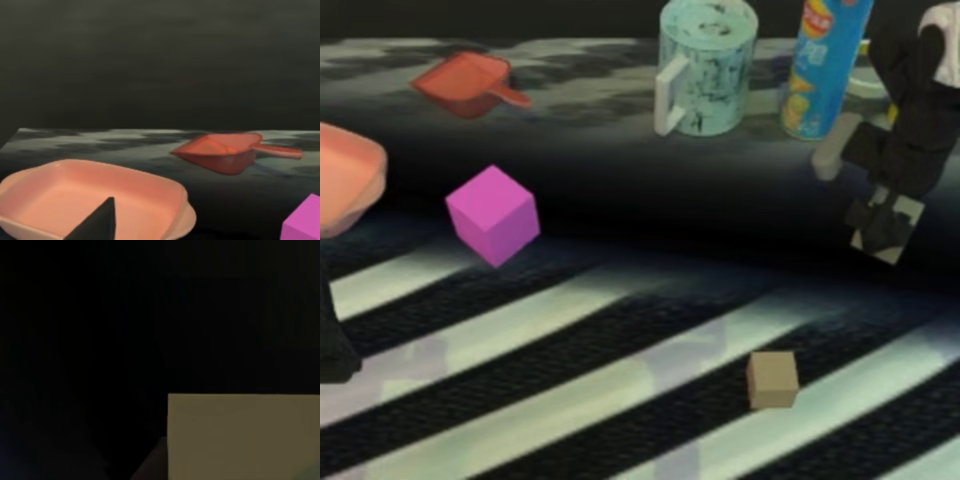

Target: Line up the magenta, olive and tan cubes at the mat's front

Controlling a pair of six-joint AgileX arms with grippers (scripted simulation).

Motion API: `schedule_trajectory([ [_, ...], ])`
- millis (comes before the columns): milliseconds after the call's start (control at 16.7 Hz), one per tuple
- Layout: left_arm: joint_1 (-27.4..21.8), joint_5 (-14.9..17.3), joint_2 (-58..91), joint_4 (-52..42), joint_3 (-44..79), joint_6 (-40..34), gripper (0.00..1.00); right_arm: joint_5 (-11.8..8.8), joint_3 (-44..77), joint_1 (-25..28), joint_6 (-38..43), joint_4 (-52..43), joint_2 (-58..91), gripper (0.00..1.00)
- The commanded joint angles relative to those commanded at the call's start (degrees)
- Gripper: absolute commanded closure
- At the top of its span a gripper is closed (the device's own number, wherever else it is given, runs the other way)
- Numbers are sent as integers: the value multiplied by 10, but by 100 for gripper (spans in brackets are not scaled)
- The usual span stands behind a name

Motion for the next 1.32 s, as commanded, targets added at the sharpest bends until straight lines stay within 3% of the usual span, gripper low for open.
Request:
schedule_trajectory([
  [480,0,0,0,0,0,0,0,-6,2,1,6,-12,-16,100],
  [960,0,0,0,0,0,0,0,-6,92,6,5,-138,-49,100],
  [1320,0,0,0,0,0,0,0,-6,98,5,6,-146,-51,100],
])
